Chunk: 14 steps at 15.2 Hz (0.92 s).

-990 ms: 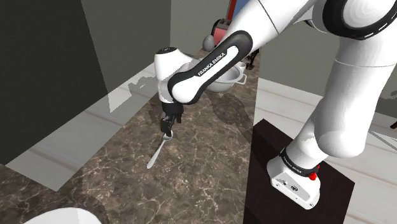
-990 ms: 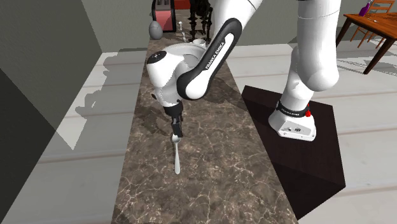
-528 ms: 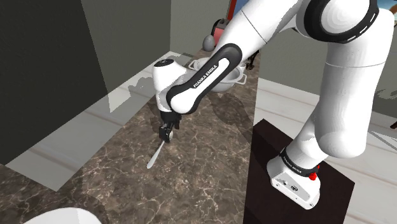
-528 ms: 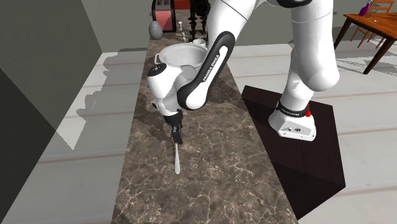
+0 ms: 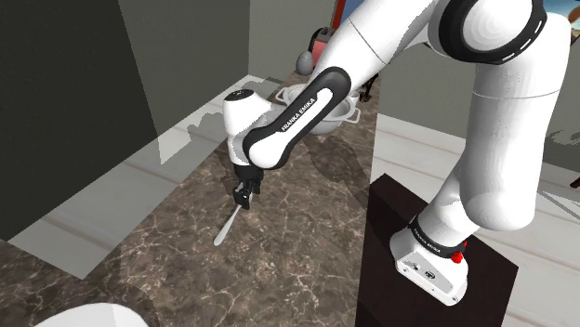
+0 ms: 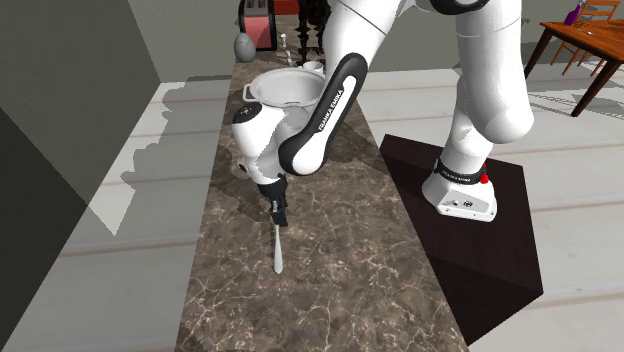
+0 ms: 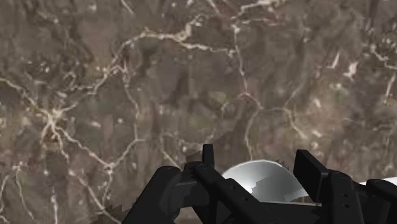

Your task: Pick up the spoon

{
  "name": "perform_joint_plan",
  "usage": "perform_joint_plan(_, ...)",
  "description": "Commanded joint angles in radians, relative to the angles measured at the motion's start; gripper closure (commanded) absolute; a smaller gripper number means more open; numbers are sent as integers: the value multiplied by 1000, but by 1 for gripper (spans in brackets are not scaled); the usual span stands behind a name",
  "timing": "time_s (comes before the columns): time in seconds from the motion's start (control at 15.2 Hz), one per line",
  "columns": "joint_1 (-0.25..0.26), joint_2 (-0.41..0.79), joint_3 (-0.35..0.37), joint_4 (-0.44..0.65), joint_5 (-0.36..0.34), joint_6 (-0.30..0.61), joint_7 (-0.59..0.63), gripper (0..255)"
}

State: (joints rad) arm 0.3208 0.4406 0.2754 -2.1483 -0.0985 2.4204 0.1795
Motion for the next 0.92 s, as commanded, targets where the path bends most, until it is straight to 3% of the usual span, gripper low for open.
perform_joint_plan(0.0, 0, 1, 0, 0, 0, 0, 0, 255)
perform_joint_plan(0.86, -19, -111, 24, 0, 41, -108, -24, 255)
